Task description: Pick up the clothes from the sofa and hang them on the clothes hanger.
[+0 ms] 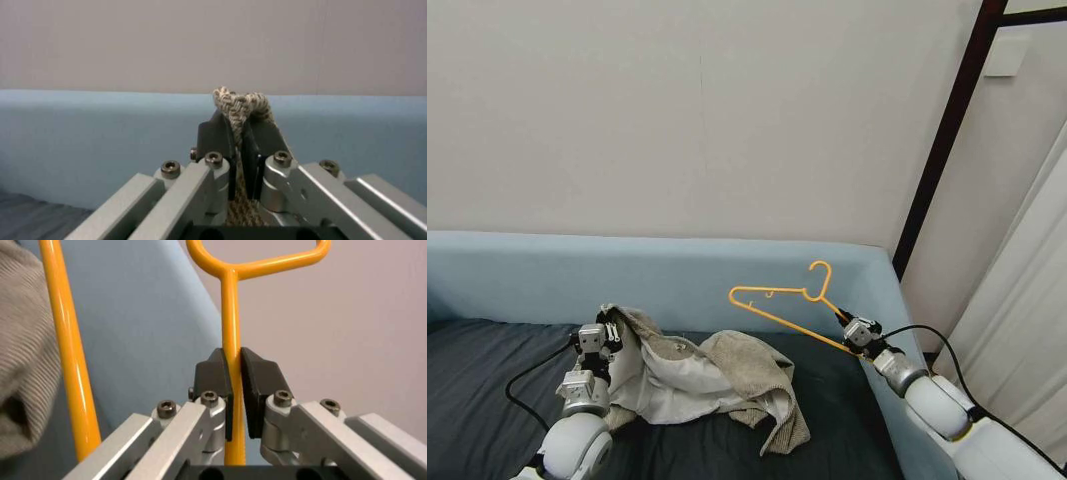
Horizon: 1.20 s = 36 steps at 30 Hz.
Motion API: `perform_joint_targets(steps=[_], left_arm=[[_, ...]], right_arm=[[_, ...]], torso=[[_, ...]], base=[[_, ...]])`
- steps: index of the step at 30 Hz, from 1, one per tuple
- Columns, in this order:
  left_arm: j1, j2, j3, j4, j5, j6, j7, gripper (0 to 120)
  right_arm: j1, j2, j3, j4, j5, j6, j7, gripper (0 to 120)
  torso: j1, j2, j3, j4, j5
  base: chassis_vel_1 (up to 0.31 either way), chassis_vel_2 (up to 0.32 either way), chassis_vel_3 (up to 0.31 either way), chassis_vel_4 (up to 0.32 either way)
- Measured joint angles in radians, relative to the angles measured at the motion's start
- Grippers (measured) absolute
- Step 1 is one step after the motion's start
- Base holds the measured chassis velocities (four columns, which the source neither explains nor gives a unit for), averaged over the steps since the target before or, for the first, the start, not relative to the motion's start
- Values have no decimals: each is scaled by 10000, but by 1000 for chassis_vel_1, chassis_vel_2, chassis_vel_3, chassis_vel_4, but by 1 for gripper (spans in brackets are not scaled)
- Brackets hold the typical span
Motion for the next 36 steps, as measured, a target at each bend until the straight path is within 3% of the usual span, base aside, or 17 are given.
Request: perform_joint_targets(steps=[5, 7, 11, 23, 36], left_arm=[[-50, -20, 38, -190, -95, 135, -52, 3], [-20, -148, 51, -355, -104, 166, -62, 3], [48, -222, 52, -595, -118, 197, -66, 3], [75, -441, 189, -937, -215, 307, -87, 3], [416, -636, 584, -1439, -157, 342, -99, 3]], right_arm=[[-324, 155, -611, 572, -1190, 40, 545, 4], [-111, 881, -1893, 121, -2544, -304, 1753, 4], [176, 1338, -2289, -307, -3090, -809, 2248, 4], [536, 2001, -3337, -886, -3314, -1773, 3073, 4], [893, 2632, -3779, -1280, -3088, -2501, 3522, 4]], torso=[[0, 0, 0, 0, 2], [1, 0, 1, 2, 1], [1, -1, 2, 3, 1], [1, -1, 1, 0, 0], [1, 0, 1, 1, 1]], base=[[0, 0, 0, 0], [0, 0, 0, 0], [0, 0, 0, 0], [0, 0, 0, 0], [0, 0, 0, 0]])
